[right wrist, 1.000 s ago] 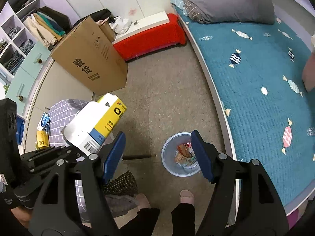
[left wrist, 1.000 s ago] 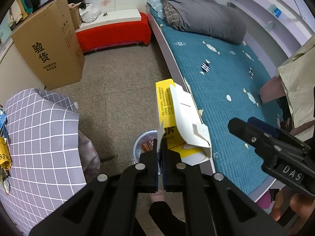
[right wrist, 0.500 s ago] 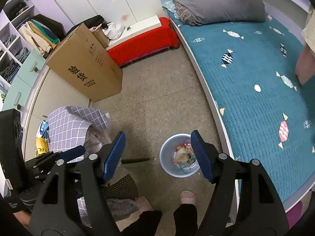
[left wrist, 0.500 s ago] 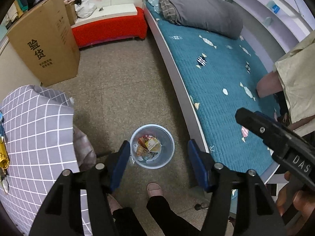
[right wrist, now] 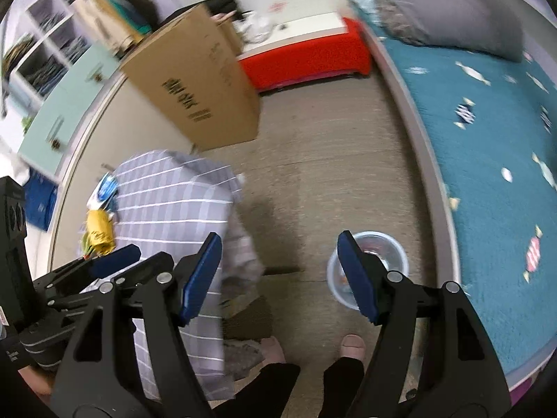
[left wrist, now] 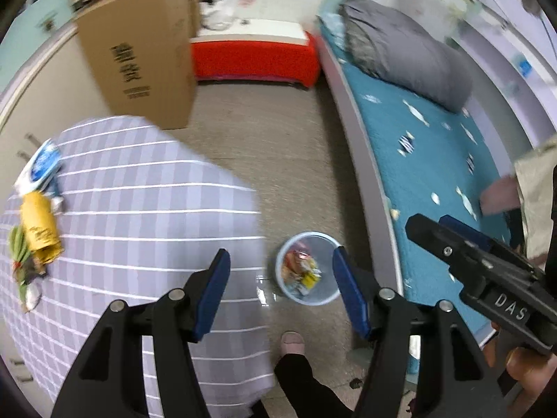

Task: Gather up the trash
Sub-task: 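Grasp the green leafy vegetable with the left gripper while the right grasps the yellow paper bag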

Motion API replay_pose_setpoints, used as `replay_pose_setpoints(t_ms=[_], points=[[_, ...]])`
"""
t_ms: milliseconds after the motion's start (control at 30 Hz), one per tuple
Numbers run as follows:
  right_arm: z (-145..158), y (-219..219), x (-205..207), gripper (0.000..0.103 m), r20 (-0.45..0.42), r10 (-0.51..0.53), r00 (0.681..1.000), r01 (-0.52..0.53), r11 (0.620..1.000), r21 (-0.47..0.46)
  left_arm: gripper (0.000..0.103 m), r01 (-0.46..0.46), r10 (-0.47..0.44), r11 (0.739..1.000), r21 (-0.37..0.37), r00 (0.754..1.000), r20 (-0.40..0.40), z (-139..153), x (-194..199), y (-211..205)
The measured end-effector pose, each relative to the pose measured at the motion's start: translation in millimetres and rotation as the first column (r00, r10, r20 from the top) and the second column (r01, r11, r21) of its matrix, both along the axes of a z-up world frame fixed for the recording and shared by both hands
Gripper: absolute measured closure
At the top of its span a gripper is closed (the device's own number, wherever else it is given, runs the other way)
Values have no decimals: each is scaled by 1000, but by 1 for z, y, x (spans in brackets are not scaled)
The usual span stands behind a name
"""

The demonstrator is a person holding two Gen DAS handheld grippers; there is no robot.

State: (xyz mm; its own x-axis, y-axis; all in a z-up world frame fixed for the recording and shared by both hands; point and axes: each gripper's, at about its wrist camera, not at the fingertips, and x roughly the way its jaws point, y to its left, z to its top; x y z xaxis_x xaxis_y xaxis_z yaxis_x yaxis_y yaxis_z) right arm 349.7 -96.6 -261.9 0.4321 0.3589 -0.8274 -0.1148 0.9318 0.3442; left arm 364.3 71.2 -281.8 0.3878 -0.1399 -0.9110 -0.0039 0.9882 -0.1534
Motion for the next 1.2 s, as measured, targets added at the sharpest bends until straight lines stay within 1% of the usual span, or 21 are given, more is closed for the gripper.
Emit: replay_pose_setpoints(t_ms=[33, 100, 200, 233, 267, 400, 567, 733, 833, 933, 1033, 1100, 1167, 1200], points=[[0, 23, 1, 35, 2, 33, 999, -33, 999, 3, 43, -25, 25, 1000, 6, 1000, 3, 1, -3, 17], [0, 52, 3, 34, 1, 72, 997, -72, 997, 8, 43, -74, 74, 997, 17, 997, 6, 1, -9, 53], [-4, 106, 3, 34, -3, 139, 990, -139, 990, 18, 43, -158, 158, 987, 35, 987, 9, -2, -19, 111], [-5, 125, 3, 34, -5, 162, 987, -162, 987, 21, 43, -193, 193, 980, 38, 981, 6, -4, -24, 136], [-7, 147, 3, 34, -8, 187, 982, -187, 982, 25, 43, -215, 215, 976, 40, 977, 4, -5, -25, 149], [-13, 217, 0, 34, -16, 256, 967, -255, 966, 35, 43, -319, 320, 946, 59, 947, -4, -13, -39, 232], [-24, 290, -3, 34, -20, 322, 947, -321, 946, 39, 43, -400, 403, 913, 81, 915, -21, -28, -51, 321], [-36, 349, -2, 34, -38, 372, 927, -371, 928, 35, 43, -438, 445, 893, 101, 894, -58, -51, -56, 380], [-43, 373, 2, 32, -54, 390, 919, -389, 921, 27, 43, -433, 441, 895, 102, 894, -77, -65, -54, 400], [-52, 392, 6, 32, -73, 402, 913, -401, 916, 18, 43, -428, 434, 900, 82, 895, -99, -79, -50, 413], [-63, 409, 11, 31, -97, 411, 906, -412, 911, 10, 52, -414, 421, 907, 72, 897, -133, -94, -43, 420], [-69, 415, 14, 31, -109, 415, 903, -416, 909, 10, 62, -408, 411, 911, 57, 899, -152, -102, -39, 424], [-74, 422, 17, 31, -120, 418, 900, -420, 907, 8, 86, -395, 398, 917, 48, 903, -162, -106, -35, 425], [-76, 423, 18, 31, -123, 419, 899, -422, 907, 8, 87, -390, 393, 919, 50, 906, -159, -106, -34, 425]])
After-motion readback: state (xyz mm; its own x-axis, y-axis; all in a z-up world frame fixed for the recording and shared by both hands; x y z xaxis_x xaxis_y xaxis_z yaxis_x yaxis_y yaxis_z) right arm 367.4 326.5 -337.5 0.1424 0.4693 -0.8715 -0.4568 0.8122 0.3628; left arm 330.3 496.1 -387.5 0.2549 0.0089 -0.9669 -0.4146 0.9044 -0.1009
